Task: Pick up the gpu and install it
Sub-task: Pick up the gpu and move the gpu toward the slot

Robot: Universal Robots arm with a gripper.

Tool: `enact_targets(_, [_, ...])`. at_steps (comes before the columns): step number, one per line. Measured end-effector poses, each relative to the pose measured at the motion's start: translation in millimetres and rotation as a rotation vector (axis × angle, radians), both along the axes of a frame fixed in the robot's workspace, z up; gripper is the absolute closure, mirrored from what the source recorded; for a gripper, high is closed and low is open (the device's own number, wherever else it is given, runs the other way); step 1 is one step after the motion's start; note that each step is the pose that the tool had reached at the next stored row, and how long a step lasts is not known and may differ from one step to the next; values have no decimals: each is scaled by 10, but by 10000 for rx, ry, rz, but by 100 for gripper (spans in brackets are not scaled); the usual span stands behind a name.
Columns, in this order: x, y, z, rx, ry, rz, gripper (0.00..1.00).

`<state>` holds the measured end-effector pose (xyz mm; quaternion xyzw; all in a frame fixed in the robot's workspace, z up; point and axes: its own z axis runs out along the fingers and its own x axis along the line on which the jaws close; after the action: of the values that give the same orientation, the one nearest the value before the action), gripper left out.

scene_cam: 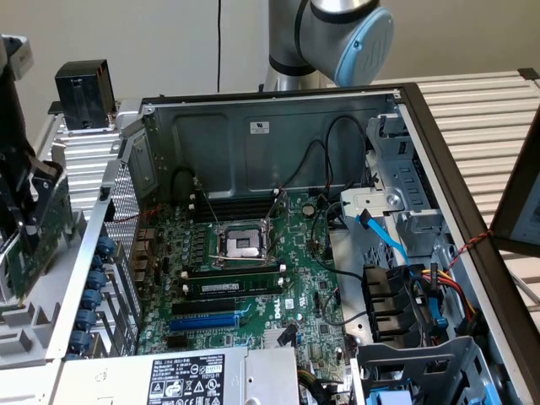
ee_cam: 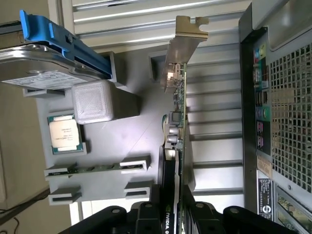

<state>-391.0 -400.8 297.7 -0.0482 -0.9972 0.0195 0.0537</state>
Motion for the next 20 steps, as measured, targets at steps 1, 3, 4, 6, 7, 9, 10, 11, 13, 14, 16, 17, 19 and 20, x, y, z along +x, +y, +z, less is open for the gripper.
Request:
enact_targets(1, [-1, -1, 44, -1, 1, 14, 73])
enact_targets(3, [-1, -7, 136, -1, 0, 60, 73])
enact_targets(4, [0, -16, 181, -1, 1, 88, 73])
enact_targets(6, [12, -40, 271, -1, 1, 134, 73])
enact_targets(7, [46, -57, 320, 0, 0, 135, 73])
enact_targets(9, [123, -84, 409, 1, 2, 134, 73])
enact_targets(10, [162, -98, 454, 3, 1, 134, 73])
enact_targets(11, [200, -111, 497, 4, 2, 134, 73])
enact_targets(13, [284, -140, 593, 7, 2, 135, 73])
enact_targets(14, [362, -168, 683, 8, 3, 135, 73])
enact_targets(16, [440, -197, 773, 11, 6, 136, 73])
enact_targets(17, [480, -211, 819, 14, 5, 135, 73])
enact_targets(19, [559, -241, 910, 16, 8, 135, 73])
enact_targets(20, [599, -255, 955, 18, 9, 135, 73])
